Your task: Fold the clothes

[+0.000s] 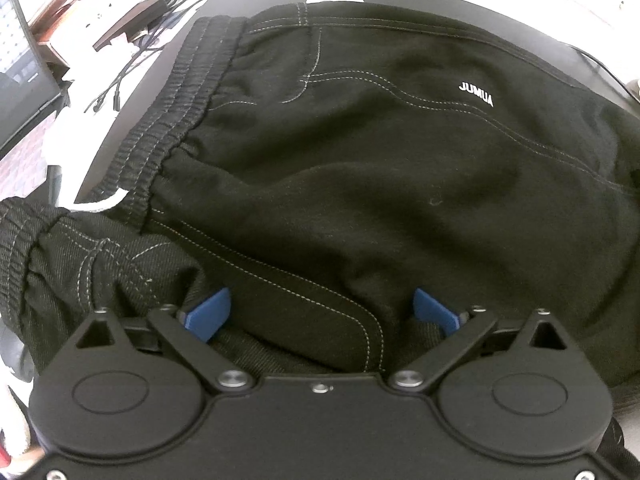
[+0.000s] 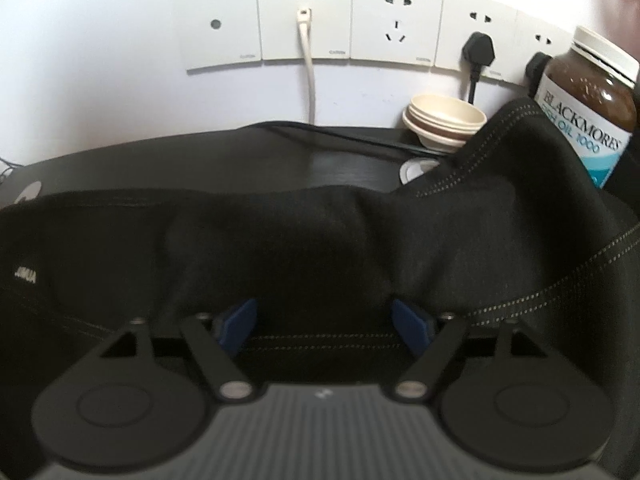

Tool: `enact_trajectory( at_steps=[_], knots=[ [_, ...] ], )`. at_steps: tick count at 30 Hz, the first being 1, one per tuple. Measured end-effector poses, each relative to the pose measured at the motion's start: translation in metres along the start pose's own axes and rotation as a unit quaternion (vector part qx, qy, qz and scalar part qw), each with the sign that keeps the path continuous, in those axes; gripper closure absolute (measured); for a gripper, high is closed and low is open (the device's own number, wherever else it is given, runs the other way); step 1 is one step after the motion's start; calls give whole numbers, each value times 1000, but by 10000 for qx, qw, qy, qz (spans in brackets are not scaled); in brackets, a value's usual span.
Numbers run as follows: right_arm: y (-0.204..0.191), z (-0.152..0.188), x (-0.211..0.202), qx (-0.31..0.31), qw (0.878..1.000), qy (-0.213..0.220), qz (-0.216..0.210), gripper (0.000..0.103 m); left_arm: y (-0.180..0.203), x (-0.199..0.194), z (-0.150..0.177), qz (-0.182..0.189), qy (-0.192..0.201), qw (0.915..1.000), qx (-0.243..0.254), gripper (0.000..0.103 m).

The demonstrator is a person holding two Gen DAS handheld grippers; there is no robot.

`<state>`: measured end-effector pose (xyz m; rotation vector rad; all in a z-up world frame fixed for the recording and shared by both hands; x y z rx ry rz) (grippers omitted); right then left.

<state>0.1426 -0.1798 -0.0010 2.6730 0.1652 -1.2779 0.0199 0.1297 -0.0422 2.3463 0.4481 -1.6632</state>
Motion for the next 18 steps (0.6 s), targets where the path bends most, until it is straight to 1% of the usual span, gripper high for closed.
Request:
enact_trajectory(
  at_steps=[1,2,4,8,11,13,15,16,17,18],
  knots=[
    [-1,-1,1,24,10000,-21,6,24,1,0,0,-3,6,10000,-4,0],
    [-1,-2,4,40,10000,-45,5,17,1,0,1,-7,12,10000,-9,0],
    [5,-15,23,-5,9999,-138,-47,12,2,-1,1,-6,5,10000,4,0],
    [14,-47,48,160,9997,-179,75,12,3,-2,2,-1,19,10000,15,0],
    [21,-71,68,225,9994,-212,130,10,3,-1,3,4,36,10000,12,0],
    [25,-85,80,276,9992,-247,148,7,4,-2,4,7,44,10000,8,0],
    [29,-98,91,324,9990,-281,160,7,5,-2,5,9,43,10000,-5,0],
    [30,-102,93,350,9989,-289,136,8,5,-3,5,11,42,10000,-7,0],
    [32,-106,92,454,9986,-256,106,13,5,-3,6,13,41,10000,-10,0],
    [37,-108,90,671,9975,-222,65,14,5,-3,6,17,46,10000,-9,0]
  ],
)
Point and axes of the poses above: each gripper's, at about its wrist camera, not at the fingertips, and x roughly the way its jaws point, y to its right, z to its underside, the point moved 6 cm from there along x, roughly the way its jaws point, and after that the axes turned 10 degrees about -x, right-handed, at the moved point
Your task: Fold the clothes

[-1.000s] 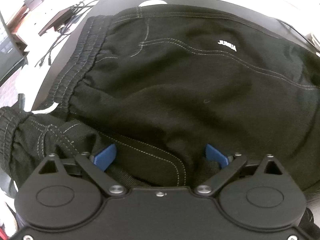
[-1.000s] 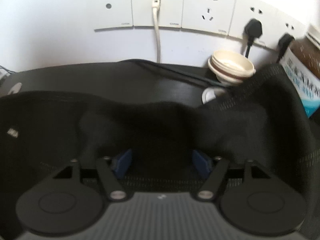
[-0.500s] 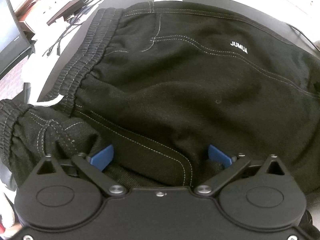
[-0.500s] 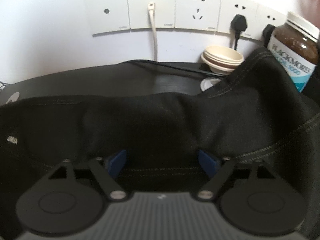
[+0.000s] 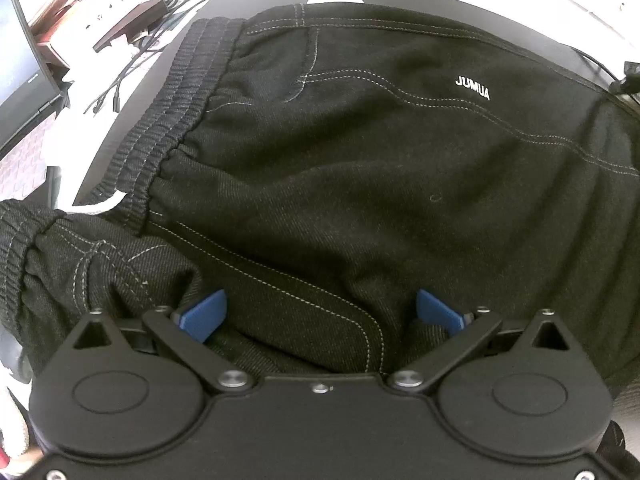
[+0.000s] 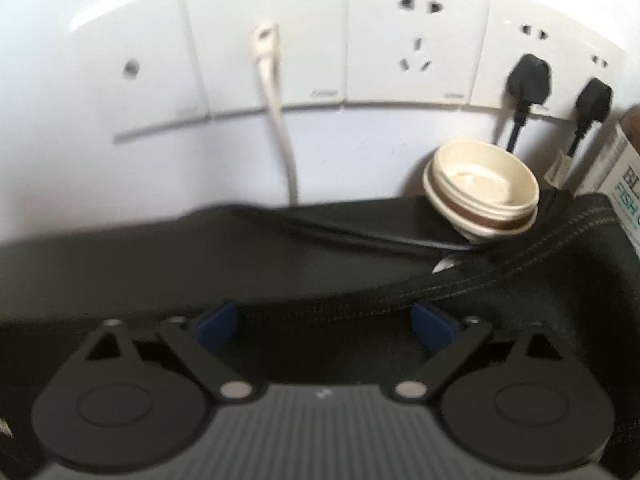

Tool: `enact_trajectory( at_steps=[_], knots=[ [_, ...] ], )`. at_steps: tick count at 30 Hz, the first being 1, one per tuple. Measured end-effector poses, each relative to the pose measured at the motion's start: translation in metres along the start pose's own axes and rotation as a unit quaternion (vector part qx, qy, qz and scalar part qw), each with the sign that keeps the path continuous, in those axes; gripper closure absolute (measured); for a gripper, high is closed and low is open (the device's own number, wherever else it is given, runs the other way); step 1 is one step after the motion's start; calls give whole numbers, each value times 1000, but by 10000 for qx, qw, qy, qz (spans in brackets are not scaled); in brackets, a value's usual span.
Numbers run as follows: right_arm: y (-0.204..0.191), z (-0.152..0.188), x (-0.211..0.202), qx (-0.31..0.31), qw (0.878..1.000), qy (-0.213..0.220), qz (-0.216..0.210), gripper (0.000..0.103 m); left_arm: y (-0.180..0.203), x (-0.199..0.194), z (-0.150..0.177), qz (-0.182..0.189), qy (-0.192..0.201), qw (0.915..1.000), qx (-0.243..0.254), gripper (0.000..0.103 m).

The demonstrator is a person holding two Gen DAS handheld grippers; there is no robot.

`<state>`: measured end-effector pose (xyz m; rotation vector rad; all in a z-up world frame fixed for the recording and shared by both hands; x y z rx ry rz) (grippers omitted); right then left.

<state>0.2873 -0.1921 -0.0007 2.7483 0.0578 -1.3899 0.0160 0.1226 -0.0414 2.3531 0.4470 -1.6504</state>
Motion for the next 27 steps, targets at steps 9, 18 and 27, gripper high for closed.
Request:
enact_trajectory(
  at_steps=[9,18,27],
  knots=[
    [16,26,-55,143,9974,259,-664,15,-1,1,-1,14,5,10000,-12,0],
    [-8,45,-23,-784,9966,204,-167,7,0,3,-4,10,-4,10000,-15,0],
    [-11,88,-68,-1121,9864,-171,-1189,1,26,-11,-11,186,212,9995,166,0]
  ],
)
Point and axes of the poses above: each gripper's, at about its wrist camera, not at the fingertips, and x roughly the way its jaws point, y to its right, z to its underside, the point moved 6 cm from there along x, roughly the way its jaws point, and after that the axes turned 10 degrees about -x, right-handed, at the moved point
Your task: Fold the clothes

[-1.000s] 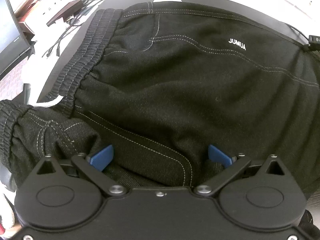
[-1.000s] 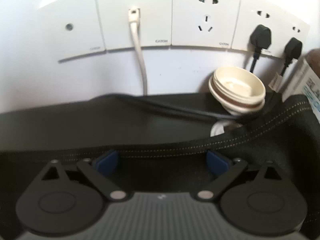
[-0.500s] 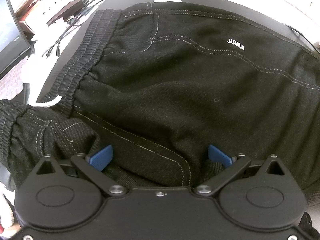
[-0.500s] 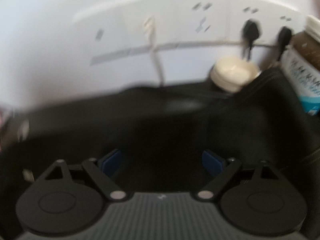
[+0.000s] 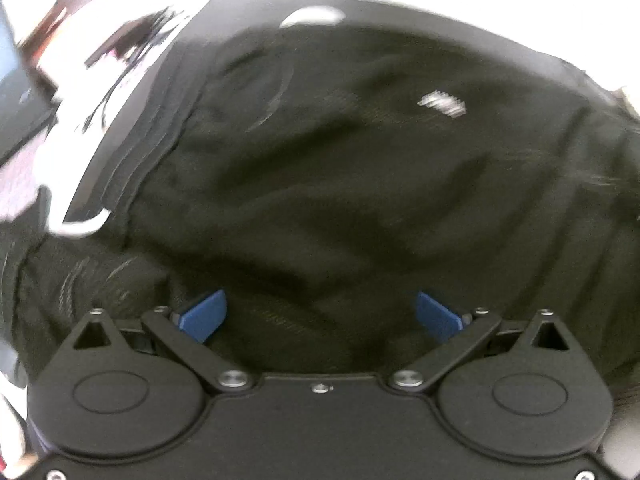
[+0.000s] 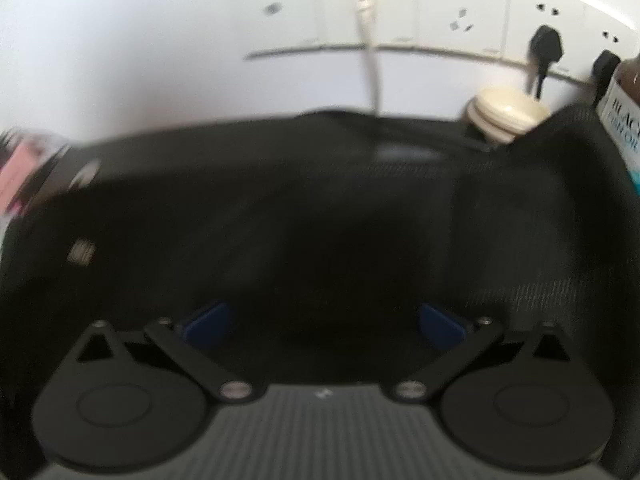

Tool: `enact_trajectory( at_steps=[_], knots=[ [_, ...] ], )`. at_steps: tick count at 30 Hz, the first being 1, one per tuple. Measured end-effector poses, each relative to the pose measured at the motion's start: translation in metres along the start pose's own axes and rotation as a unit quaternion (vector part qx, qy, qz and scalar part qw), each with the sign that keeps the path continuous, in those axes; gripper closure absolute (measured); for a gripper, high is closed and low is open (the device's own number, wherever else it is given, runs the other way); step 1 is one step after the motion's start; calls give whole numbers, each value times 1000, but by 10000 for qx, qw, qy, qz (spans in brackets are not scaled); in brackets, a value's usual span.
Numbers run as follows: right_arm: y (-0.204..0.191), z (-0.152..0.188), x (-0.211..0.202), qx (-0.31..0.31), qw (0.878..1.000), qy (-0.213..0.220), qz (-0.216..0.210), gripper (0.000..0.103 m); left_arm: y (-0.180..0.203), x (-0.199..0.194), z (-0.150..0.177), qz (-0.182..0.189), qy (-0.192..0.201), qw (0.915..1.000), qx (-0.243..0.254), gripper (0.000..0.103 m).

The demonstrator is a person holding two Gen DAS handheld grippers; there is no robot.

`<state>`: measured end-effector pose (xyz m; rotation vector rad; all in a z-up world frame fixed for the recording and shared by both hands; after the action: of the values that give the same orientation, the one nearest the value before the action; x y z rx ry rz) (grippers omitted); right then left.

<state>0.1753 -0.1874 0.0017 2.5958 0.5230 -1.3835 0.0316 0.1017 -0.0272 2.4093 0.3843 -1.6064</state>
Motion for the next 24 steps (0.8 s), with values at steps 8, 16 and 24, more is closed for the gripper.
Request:
enact_trajectory(
  at_steps=[8,16,24],
  knots=[
    [-50,45,-20,-791,9968,13,-144,1,44,17,-1,-33,-336,9989,325,0],
    [-56,70,-33,-843,9964,25,121,1,44,24,7,-40,-428,9990,154,0],
    [-56,80,-36,-824,9963,-17,237,1,39,28,4,-30,-360,9993,62,0]
  ],
)
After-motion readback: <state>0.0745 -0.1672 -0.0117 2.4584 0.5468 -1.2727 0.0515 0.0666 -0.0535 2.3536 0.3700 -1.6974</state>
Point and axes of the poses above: each gripper's, at about its wrist camera, not at the fingertips, and x roughly the way its jaws point, y to its right, z to its underside, the point moved 6 cm from there along x, roughly the way its jaws point, and after that the axes turned 10 degrees about -x, right-handed, at the moved point
